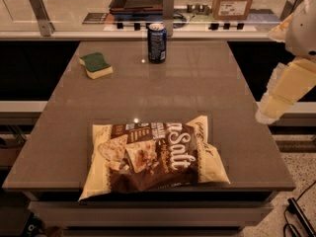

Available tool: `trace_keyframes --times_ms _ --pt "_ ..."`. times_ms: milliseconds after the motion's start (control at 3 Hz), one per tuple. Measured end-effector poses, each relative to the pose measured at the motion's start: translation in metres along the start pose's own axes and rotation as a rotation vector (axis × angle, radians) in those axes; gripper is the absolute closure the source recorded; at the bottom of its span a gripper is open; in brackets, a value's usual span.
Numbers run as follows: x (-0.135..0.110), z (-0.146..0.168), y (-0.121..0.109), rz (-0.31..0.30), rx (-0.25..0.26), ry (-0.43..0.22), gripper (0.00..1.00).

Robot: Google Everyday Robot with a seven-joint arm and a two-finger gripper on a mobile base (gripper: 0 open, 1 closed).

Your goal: Pick sponge

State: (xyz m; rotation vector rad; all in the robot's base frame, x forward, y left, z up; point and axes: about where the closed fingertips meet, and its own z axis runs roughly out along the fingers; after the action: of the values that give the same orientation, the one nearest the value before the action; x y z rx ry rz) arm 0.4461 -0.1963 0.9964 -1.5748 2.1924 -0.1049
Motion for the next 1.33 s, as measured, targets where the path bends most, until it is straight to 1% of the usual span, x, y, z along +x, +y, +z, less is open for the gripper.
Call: trace_keyframes --times_ms 333,667,1000,1333 --pt "-0.023 0.007 -0.004 0.065 0.014 -0.114 0.00" --pt "-0.059 0.024 -0.009 0.113 0.017 -0.266 0.00" --pt "-0.102 0.043 -0.013 0.148 0.051 -0.364 0.00" --pt "-0.144 0.061 -0.015 0.178 0.101 -0.404 0.00"
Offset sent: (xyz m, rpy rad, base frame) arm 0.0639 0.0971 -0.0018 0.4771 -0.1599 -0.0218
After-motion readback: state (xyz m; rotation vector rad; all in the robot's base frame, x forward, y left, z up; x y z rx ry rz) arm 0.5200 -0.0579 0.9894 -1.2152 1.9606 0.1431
